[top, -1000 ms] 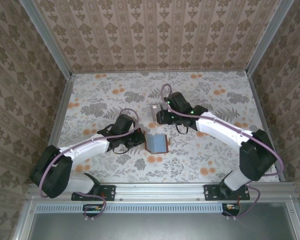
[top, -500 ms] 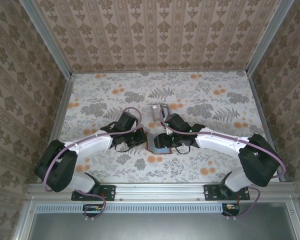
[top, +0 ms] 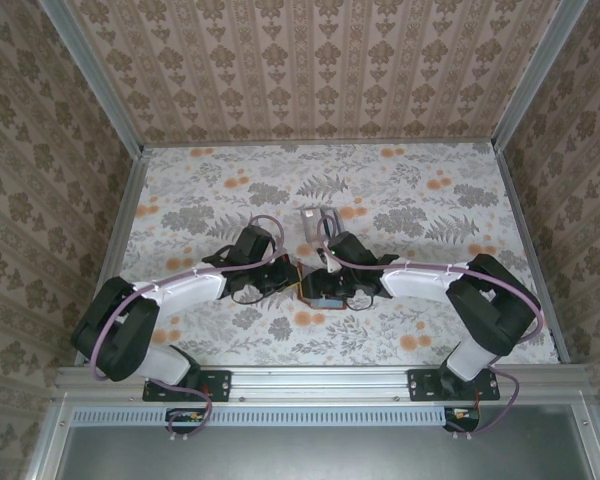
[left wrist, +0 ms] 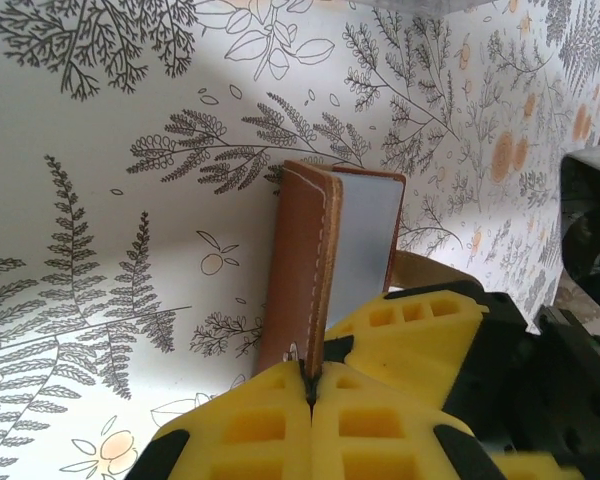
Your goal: Put the credit cards into the card holder
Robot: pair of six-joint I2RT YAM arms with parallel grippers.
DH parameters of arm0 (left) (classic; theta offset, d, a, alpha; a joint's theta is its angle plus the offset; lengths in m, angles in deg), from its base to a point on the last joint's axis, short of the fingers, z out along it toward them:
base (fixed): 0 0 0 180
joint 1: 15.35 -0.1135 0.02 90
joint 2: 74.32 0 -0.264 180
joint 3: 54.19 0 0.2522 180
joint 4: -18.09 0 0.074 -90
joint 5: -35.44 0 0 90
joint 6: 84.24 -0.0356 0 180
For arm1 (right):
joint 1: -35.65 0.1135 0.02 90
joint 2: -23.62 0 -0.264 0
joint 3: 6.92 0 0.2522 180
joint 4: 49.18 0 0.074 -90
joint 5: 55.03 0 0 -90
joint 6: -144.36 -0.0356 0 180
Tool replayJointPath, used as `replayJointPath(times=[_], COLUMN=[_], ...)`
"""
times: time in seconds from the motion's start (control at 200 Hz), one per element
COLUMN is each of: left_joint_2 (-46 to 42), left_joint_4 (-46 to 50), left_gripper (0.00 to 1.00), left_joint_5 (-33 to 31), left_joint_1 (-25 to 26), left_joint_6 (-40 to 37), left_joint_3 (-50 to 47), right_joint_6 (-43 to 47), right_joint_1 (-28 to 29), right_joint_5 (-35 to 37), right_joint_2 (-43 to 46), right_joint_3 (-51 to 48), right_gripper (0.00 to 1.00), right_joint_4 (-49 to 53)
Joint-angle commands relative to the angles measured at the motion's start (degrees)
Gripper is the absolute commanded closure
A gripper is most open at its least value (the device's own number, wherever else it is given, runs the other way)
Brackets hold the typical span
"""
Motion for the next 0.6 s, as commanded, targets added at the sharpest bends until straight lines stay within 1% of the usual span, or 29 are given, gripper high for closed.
replayJointPath(times=[0.0,0.075,0.19,0.275,0.385,0.415,0.48,0.5,0.525,0.59], left_joint_2=[0.8,0.5,0.8,0.7,0.9,1.1,1.4,1.4,1.4,1.8], left_joint_4=[-2.1,-3.1,-0.5,-1.0,0.8,1.6,2.3,2.1,2.0,2.4], left_gripper=[1.0,1.0,1.0,1.0,1.0,0.9,0.56,0.5,0.44,0.42], left_joint_5=[2.1,2.5,1.6,2.2,0.9,0.6,0.7,0.8,0.6,0.3], left_joint_1=[0.1,0.5,0.2,0.1,0.0,-0.1,-0.1,0.1,0.1,0.2], left_joint_6=[1.5,1.7,0.3,0.6,-2.0,-2.5,-3.4,-3.6,-3.9,-4.9], left_joint_3=[-0.7,-0.9,-0.3,-0.3,0.0,0.4,1.0,1.0,1.0,1.2], right_joint_6=[-0.9,-0.6,1.0,0.8,1.6,1.6,1.4,1.4,1.3,1.3], right_joint_1=[-1.3,-1.7,-2.2,-2.6,-2.6,-2.6,-2.7,-2.8,-2.8,-2.8], right_joint_5=[-0.7,1.3,3.0,4.1,8.4,10.1,12.4,12.5,12.5,12.3], right_joint_2=[-0.1,1.0,2.1,3.1,3.7,3.7,3.9,3.9,3.9,3.5], right_joint_3=[-1.4,-2.1,-2.3,-2.4,-2.1,-1.8,-1.4,-1.5,-1.6,-1.7], right_gripper=[0.53,0.58,0.59,0.61,0.6,0.59,0.59,0.59,0.59,0.59], right_joint_4=[-1.5,-0.3,1.5,2.4,5.6,7.3,9.3,9.2,8.9,8.5])
